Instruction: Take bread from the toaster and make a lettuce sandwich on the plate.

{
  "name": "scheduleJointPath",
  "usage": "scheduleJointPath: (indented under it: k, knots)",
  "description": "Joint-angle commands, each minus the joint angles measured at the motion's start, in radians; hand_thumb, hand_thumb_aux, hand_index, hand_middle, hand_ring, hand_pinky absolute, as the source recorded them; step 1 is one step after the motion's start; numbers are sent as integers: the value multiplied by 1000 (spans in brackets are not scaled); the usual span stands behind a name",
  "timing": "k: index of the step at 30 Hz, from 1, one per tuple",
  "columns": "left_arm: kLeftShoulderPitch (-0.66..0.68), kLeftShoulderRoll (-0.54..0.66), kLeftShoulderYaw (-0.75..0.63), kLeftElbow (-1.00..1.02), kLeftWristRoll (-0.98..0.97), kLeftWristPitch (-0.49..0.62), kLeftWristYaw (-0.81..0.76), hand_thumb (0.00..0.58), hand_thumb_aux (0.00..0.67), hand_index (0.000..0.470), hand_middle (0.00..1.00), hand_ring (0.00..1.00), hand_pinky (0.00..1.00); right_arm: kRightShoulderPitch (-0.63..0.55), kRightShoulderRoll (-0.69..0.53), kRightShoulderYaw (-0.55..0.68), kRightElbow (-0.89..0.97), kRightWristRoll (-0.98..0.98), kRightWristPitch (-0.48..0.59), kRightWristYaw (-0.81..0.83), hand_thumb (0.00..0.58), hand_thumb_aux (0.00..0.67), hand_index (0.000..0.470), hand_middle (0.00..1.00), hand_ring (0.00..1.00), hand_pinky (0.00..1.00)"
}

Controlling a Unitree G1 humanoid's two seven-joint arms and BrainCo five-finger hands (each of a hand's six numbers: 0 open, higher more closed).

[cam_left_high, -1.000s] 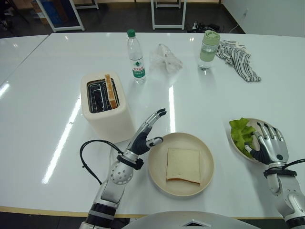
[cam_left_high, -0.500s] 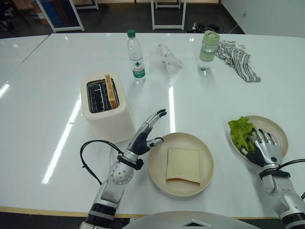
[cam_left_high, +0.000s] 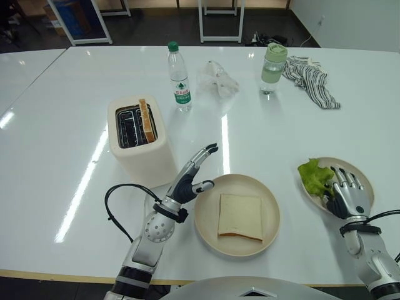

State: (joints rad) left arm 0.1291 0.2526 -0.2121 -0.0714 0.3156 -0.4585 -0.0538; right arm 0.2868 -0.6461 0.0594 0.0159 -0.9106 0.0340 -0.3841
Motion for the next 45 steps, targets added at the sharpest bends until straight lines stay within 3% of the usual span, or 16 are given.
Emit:
scheduleJointPath:
  k: [1, 5, 10, 20, 28, 45]
  knots:
    - [6, 3, 6, 7, 7, 5, -1, 0, 0, 0, 0, 0, 0, 54, 2, -56, -237, 96, -93, 32, 580, 670, 470, 0, 0, 0]
    - [-1, -4, 3, 20, 9, 3, 1, 0, 0, 0, 0, 0, 0, 98, 29, -47, -404, 168, -216, 59, 580, 670, 470, 0, 0, 0]
    - [-7, -7, 2, 33, 9, -1, 4, 0, 0, 0, 0, 0, 0, 129, 58, 14, -481, 182, -312, 134, 580, 670, 470, 0, 0, 0]
    - [-17, -13, 3, 51, 8, -6, 7, 0, 0, 0, 0, 0, 0, 137, 131, 201, -384, 117, -427, 217, 580, 670, 470, 0, 0, 0]
    - [-13, -9, 4, 61, 18, -6, 9, 0, 0, 0, 0, 0, 0, 73, 147, 213, -231, 12, -433, 139, 580, 670, 470, 0, 0, 0]
    - [-15, -11, -4, 80, 25, -2, 6, 0, 0, 0, 0, 0, 0, 39, 130, 247, -169, -118, -393, 115, 580, 670, 470, 0, 0, 0]
